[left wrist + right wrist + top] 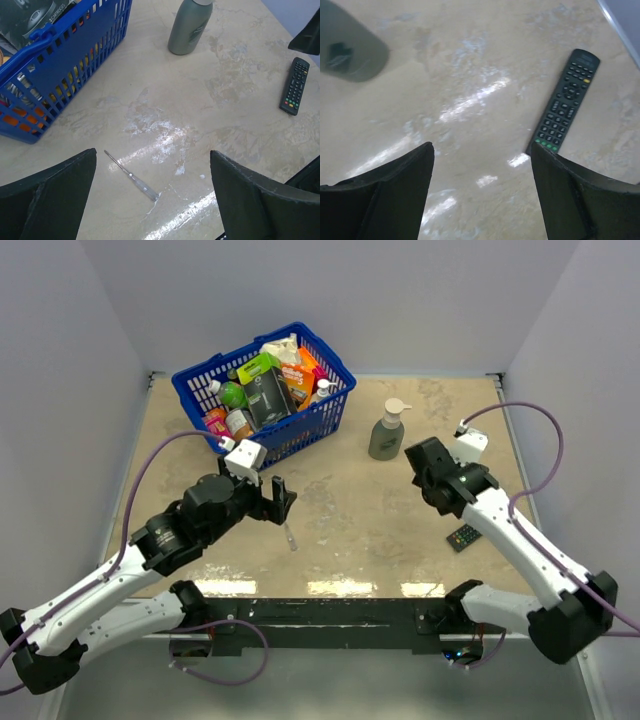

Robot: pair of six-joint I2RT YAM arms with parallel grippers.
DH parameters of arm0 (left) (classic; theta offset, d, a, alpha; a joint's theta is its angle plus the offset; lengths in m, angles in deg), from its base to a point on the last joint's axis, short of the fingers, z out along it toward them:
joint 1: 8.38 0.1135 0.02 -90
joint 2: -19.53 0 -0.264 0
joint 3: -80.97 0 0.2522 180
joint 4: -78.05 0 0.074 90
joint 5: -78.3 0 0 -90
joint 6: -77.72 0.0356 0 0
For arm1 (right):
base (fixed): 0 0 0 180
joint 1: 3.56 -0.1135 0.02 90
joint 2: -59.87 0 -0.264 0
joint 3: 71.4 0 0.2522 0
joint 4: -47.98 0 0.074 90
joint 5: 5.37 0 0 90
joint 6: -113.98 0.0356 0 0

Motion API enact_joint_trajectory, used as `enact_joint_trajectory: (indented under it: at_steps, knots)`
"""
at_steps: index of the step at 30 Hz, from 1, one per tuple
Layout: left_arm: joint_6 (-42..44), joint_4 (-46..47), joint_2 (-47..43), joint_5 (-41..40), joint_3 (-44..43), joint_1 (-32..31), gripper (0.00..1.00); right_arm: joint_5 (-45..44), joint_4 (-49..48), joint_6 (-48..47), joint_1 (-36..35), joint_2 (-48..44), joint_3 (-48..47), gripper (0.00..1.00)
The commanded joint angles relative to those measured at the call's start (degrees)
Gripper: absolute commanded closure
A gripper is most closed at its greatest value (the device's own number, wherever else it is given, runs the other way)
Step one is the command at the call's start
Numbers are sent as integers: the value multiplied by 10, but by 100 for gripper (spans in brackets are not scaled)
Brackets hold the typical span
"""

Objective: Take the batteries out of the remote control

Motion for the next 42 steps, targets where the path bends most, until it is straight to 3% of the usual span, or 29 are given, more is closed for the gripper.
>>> enact_joint_trajectory:
  at_steps: [1, 8, 15, 27, 33, 42]
  knots:
    - [11, 13, -9, 32, 10, 3, 1, -23, -34, -40, 105, 46, 23, 21]
    - [2, 16, -12, 31, 13, 2, 1, 116, -134, -121, 275, 116, 86, 25]
    - [-4, 19, -18, 14, 18, 2, 1, 182, -162, -111, 359, 233, 42, 8]
    - [-3, 22, -9, 6, 20, 2, 2, 178, -180, -85, 392, 320, 29, 7]
    - [5, 23, 2, 6, 20, 2, 2, 141, -184, -85, 392, 306, 37, 2]
    - [13, 30, 16, 20, 19, 2, 2, 88, -146, -55, 399, 264, 34, 1]
